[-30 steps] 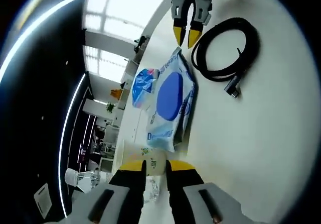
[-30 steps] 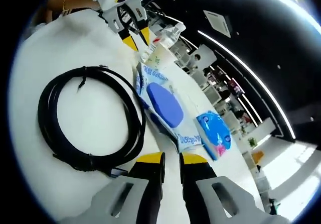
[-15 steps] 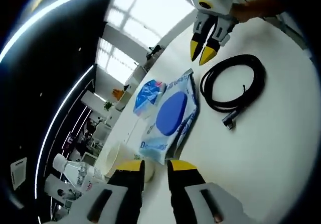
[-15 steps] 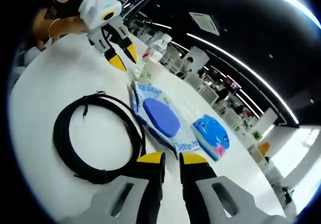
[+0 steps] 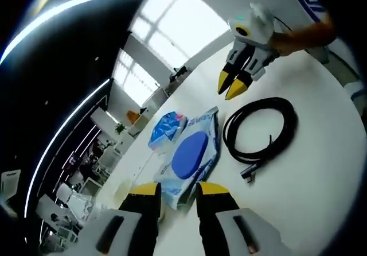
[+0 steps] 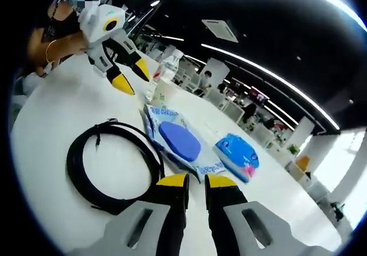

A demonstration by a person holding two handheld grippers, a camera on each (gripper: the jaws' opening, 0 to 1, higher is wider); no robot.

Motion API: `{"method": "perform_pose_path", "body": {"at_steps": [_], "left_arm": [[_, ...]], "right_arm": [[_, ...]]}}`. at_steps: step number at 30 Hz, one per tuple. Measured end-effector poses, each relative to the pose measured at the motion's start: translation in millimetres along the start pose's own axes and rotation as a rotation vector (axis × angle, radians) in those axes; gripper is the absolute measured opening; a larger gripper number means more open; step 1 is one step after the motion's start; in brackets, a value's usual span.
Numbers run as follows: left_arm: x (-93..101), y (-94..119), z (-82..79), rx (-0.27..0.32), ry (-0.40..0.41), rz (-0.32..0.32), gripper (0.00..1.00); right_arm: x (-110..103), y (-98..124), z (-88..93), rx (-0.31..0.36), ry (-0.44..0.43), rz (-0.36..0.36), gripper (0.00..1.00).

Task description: Arrange the tabletop items into an orderly group along one side of the table until the central work area is clear of visible clutter.

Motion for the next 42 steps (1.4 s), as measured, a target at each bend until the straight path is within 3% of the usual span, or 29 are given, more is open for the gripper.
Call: {"method": "perform_pose_path", "body": {"at_steps": [8, 13, 16, 17, 25, 33, 42], "left_arm": [[0.0, -4.7, -11.8, 0.029, 0.125, -0.022, 0.29], [4.1, -8.9, -17.1, 0.046, 0.151, 0.013, 0.29], [2.3, -11.3, -19.6, 0.06, 0.184, 0.013, 0.29], [2.4, -11.8, -21.1, 0.064, 0.194, 0.014, 0.29], [3.3, -18.8, -27.5, 0.101, 0.263, 0.02, 0.29], [-3.8, -30.6, -31.0, 0.113, 0.311, 0.007, 0.29], [6.3, -51.6, -25.6, 0.104, 0.383, 0.037, 0.31]], "right_arm": [[3.7, 1.7, -1.1, 0.02, -0.04, -0.003, 0.1], [9.5, 4.1, -3.9, 0.035, -0.064, 0.009, 0.1], [21.7, 7.7, -18.5, 0.134, -0.108, 0.071, 0.1], [23.8, 9.3, -19.7, 0.139, -0.112, 0.075, 0.1], [33.2, 8.6, -20.2, 0.135, -0.171, 0.089, 0.19], [40.4, 2.7, -11.0, 0.119, -0.225, 0.097, 0.19], [43.1, -7.8, -12.1, 0.128, -0.26, 0.087, 0.17]]}}
Point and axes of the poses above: the point that each gripper's makers call its tool centre point, and the gripper's own axes: y roughly backward along the fingers, x roughly to its right, z roughly out of its underside, the point moved 3 cm from there along y, roughly backward along the fingers, and after that the axes turned 4 degrees about x, right-handed, at the moved point
